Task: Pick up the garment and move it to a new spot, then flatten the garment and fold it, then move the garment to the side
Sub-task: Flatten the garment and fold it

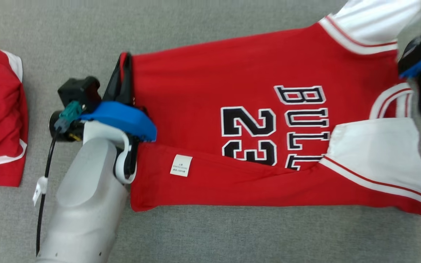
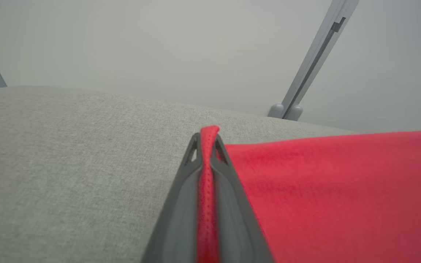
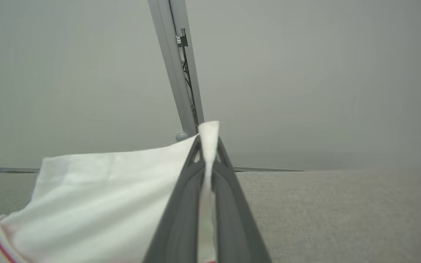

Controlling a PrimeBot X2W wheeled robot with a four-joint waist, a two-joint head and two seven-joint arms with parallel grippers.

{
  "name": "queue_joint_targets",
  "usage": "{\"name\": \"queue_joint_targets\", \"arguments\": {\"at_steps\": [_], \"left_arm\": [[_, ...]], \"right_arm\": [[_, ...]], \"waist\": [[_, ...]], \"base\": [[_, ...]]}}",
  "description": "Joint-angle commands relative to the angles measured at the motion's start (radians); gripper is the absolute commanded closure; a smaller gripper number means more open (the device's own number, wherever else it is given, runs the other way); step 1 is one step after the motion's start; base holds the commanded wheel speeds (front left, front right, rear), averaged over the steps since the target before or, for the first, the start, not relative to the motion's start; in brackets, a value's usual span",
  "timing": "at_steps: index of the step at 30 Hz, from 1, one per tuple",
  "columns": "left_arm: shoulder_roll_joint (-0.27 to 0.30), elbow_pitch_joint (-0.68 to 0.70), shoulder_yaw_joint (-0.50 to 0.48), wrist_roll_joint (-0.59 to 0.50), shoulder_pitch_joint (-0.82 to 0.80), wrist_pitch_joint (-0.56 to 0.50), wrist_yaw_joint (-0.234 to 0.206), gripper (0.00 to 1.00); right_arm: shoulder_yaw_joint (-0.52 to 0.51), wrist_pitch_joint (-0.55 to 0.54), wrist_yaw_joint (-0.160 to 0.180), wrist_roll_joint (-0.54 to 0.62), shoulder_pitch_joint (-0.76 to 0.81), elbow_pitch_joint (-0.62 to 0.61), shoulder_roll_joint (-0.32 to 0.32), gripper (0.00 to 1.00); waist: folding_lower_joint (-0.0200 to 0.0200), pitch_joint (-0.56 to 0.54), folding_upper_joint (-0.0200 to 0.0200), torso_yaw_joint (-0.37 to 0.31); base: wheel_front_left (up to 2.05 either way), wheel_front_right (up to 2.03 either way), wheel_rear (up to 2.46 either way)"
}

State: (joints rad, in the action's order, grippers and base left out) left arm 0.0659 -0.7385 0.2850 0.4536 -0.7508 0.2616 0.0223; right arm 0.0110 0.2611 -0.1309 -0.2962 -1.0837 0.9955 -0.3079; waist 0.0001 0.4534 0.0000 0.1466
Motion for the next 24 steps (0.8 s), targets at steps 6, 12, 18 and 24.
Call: {"name": "queue_joint_targets", "arguments": {"at_steps": [6, 12, 18, 24], "left_arm": [[0.021, -0.007, -0.068, -0.066, 0.118, 0.005, 0.028, 1.00], [0.015, -0.017, -0.113, -0.102, 0.250, 0.005, 0.050, 1.00], [-0.003, -0.032, -0.140, -0.118, 0.375, 0.005, 0.052, 1.00], [-0.014, 0.053, -0.194, -0.119, 0.466, 0.005, 0.016, 0.00]], "right_arm": [[0.033, 0.005, 0.000, -0.118, 0.294, -0.208, 0.033, 1.00], [0.049, 0.006, 0.000, -0.203, 0.540, -0.313, 0.069, 1.00], [0.070, 0.005, 0.000, -0.238, 0.670, -0.262, 0.107, 1.00], [0.054, 0.006, 0.000, -0.253, 0.673, -0.241, 0.113, 0.00]], "waist": [[-0.0001, -0.118, 0.0000, -0.082], [-0.0001, -0.190, 0.0000, -0.124], [-0.0001, -0.249, 0.0000, -0.146], [-0.0001, -0.277, 0.0000, -0.128]], "base": [[0.00, 0.00, 0.00], [0.00, 0.00, 0.00], [0.00, 0.00, 0.00], [0.00, 0.00, 0.00]]}}
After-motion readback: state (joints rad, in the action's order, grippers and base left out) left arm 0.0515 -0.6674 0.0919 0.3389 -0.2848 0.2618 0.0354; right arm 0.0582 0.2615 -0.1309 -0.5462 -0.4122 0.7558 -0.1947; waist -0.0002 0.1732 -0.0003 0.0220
